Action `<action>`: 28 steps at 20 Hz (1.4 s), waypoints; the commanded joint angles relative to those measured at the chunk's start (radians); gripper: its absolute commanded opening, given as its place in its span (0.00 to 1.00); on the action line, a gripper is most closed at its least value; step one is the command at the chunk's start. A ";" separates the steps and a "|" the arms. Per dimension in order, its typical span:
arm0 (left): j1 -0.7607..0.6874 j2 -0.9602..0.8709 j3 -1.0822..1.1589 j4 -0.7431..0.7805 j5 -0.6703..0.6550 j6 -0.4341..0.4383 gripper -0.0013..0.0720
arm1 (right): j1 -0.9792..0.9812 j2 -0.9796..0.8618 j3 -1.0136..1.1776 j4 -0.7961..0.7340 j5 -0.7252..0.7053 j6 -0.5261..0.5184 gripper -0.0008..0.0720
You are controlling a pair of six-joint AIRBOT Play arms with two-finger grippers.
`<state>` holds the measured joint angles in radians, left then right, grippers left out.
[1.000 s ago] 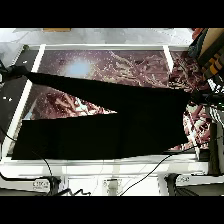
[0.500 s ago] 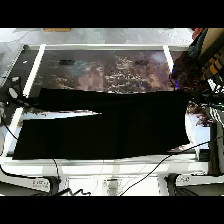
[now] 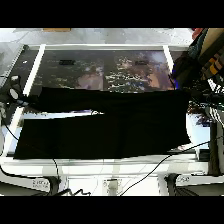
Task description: Fold the clothes and pants, and hang the long-sleeved shirts on hangers.
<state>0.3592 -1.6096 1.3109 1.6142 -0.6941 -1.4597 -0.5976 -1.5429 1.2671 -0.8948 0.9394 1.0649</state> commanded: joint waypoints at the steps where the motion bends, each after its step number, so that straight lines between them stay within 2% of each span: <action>1: 0.000 0.063 0.012 -0.002 0.030 -0.003 0.62 | 0.000 0.000 0.000 0.002 -0.084 0.001 0.03; 4: 0.008 0.131 0.012 0.007 -0.098 -0.002 0.62 | 0.000 0.000 0.000 0.002 -0.167 0.006 0.03; 5: 0.012 0.146 0.012 0.010 -0.160 -0.002 0.62 | 0.000 0.000 0.000 0.001 -0.183 0.023 0.09; 6: 0.019 0.160 0.012 0.010 -0.229 -0.002 0.62 | 0.000 0.000 0.000 0.001 -0.179 0.027 0.43; 7: 0.027 0.169 0.012 0.010 -0.283 -0.002 0.62 | 0.000 0.000 0.000 0.000 -0.165 0.027 0.83; 8: 0.037 0.180 0.012 0.009 -0.335 -0.002 0.60 | 0.000 0.001 0.002 0.000 -0.145 0.027 0.90; 9: 0.042 0.192 0.012 0.009 -0.378 -0.002 0.45 | -0.002 0.001 0.007 -0.002 -0.117 0.027 0.90; 10: 0.045 0.208 0.012 0.010 -0.415 0.003 0.20 | -0.008 0.001 0.017 -0.004 -0.077 0.029 0.78; 11: 0.045 0.227 0.012 0.010 -0.439 0.012 0.07 | -0.016 0.001 0.035 -0.015 -0.021 0.051 0.50; 12: 0.045 0.251 0.012 0.008 -0.459 0.026 0.03 | -0.026 0.002 0.058 -0.035 0.042 0.077 0.21; 13: 0.045 0.281 0.011 0.008 -0.474 0.048 0.03 | -0.041 0.005 0.082 -0.062 0.114 0.105 0.04; 15: 0.048 0.340 0.011 -0.018 -0.498 0.141 0.03 | -0.079 0.030 0.116 -0.130 0.249 0.158 0.03; 16: 0.052 0.370 0.009 -0.064 -0.508 0.218 0.03 | -0.101 0.050 0.120 -0.171 0.311 0.174 0.03; 19: 0.109 0.448 -0.057 -0.381 -0.497 0.368 0.03 | -0.175 0.110 0.118 -0.340 0.535 0.225 0.03; 21: 0.132 0.498 -0.139 -0.460 -0.494 0.390 0.03 | -0.230 0.160 0.087 -0.394 0.637 0.232 0.03; 25: 0.167 0.638 -0.357 -0.471 -0.396 0.390 0.03 | -0.337 0.363 -0.142 -0.335 0.542 0.254 0.03; 28: 0.193 0.679 -0.464 -0.471 -0.369 0.391 0.03 | -0.355 0.475 -0.349 -0.258 0.508 0.251 0.03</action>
<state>0.5289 -0.9825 0.9531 1.1744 -1.1065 -1.0855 -0.9188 -1.1717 1.0817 -1.2041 1.4647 1.3102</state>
